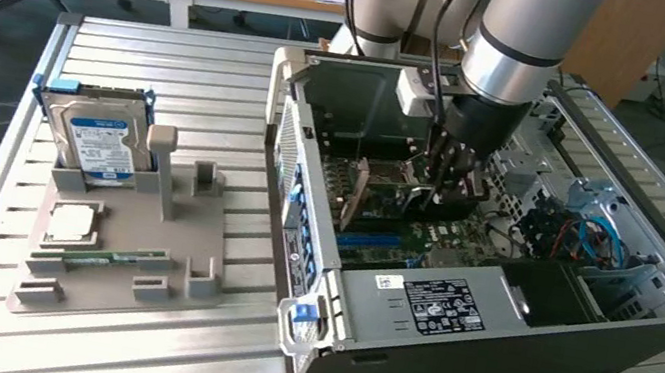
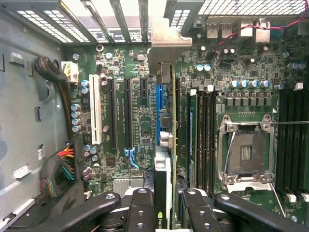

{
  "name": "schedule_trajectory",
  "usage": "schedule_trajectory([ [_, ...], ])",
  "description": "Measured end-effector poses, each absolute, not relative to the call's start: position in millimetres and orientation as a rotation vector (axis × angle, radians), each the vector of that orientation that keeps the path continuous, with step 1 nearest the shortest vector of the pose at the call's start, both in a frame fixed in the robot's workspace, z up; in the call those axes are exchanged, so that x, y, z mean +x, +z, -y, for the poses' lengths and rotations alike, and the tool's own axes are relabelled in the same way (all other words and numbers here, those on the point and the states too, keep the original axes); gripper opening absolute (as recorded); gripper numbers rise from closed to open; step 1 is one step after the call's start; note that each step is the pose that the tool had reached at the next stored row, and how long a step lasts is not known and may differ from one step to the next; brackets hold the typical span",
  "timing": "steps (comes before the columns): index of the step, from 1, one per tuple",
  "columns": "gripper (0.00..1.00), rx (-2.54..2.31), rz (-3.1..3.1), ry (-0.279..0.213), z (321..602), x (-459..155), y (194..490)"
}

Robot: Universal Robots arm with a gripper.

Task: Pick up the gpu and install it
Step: 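Insert the gpu into the slot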

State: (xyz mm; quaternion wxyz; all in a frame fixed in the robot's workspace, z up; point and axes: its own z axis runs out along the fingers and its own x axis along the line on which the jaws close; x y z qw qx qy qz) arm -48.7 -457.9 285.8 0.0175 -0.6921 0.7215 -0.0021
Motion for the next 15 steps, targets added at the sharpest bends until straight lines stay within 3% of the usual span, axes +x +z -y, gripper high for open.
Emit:
schedule_trajectory([
  [15, 0.27, -2.15, -2.242, -0.007, 457.8, -54.4, 285.7],
])
